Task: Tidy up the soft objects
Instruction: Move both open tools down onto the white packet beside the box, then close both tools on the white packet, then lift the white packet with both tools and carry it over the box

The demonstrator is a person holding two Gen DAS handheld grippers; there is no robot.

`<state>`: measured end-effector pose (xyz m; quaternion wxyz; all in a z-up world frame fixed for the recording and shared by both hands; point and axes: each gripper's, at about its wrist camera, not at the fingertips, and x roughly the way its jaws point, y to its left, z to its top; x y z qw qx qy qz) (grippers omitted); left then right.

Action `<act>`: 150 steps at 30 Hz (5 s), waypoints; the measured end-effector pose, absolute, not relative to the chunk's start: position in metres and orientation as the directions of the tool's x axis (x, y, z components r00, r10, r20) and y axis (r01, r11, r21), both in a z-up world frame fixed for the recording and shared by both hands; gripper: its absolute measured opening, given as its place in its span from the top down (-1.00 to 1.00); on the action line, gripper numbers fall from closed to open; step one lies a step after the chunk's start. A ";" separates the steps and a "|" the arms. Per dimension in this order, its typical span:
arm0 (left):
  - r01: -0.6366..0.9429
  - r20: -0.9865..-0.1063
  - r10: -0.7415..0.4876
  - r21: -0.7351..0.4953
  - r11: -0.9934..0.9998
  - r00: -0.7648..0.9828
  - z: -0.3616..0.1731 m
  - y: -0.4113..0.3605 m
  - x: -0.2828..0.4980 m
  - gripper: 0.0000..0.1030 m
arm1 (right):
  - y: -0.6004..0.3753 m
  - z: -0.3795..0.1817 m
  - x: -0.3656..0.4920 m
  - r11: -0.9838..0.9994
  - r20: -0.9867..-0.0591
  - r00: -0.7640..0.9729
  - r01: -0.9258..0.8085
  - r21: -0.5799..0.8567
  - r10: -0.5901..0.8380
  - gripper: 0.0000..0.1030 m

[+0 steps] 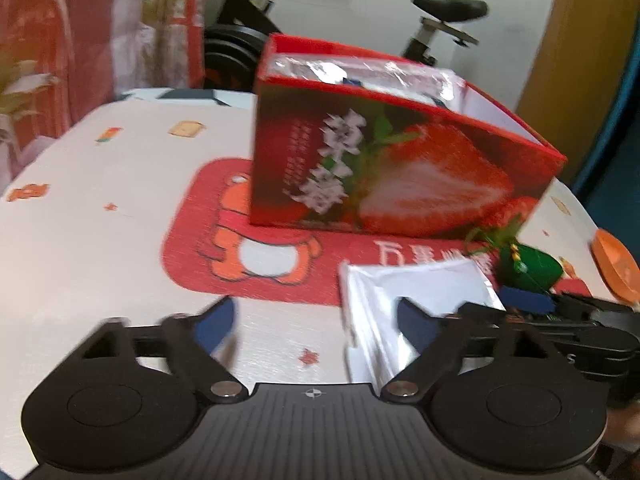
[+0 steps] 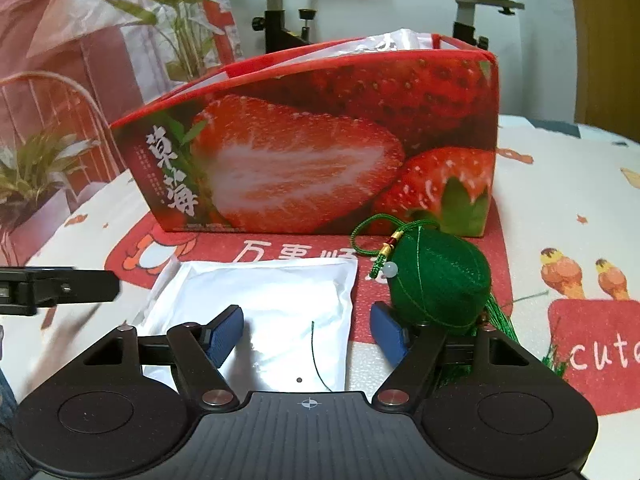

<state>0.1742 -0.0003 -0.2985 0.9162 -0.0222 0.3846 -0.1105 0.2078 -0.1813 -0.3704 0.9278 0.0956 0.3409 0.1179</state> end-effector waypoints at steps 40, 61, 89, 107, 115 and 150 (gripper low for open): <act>0.254 -0.705 -0.410 -0.322 0.912 0.579 -0.327 -0.014 0.181 -0.19 | -0.170 -0.375 0.203 0.932 -0.556 0.748 -0.280 0.230 0.362 -0.16; 0.234 -0.715 -0.354 -0.266 0.935 0.603 -0.326 -0.015 0.178 0.05 | -0.177 -0.375 0.203 0.920 -0.548 0.742 -0.270 0.283 0.386 -0.02; 0.267 -0.704 -0.397 -0.295 0.918 0.588 -0.329 -0.001 0.175 0.26 | -0.181 -0.373 0.226 0.837 -0.567 0.655 -0.193 0.512 0.499 0.05; 0.295 -0.541 -0.436 -0.329 0.897 0.719 -0.276 0.016 0.160 0.26 | -0.185 -0.326 0.209 0.792 -0.455 0.729 -0.195 0.578 0.511 0.53; 0.365 -0.439 -0.460 -0.287 0.886 0.772 -0.219 0.008 0.178 0.26 | -0.190 -0.257 0.219 0.811 -0.348 0.794 -0.284 0.512 0.498 0.53; 0.459 -0.623 -0.389 -0.054 0.887 0.678 -0.236 -0.048 0.359 -0.16 | -0.235 -0.263 0.397 0.902 -0.481 0.794 -0.188 0.388 0.372 0.50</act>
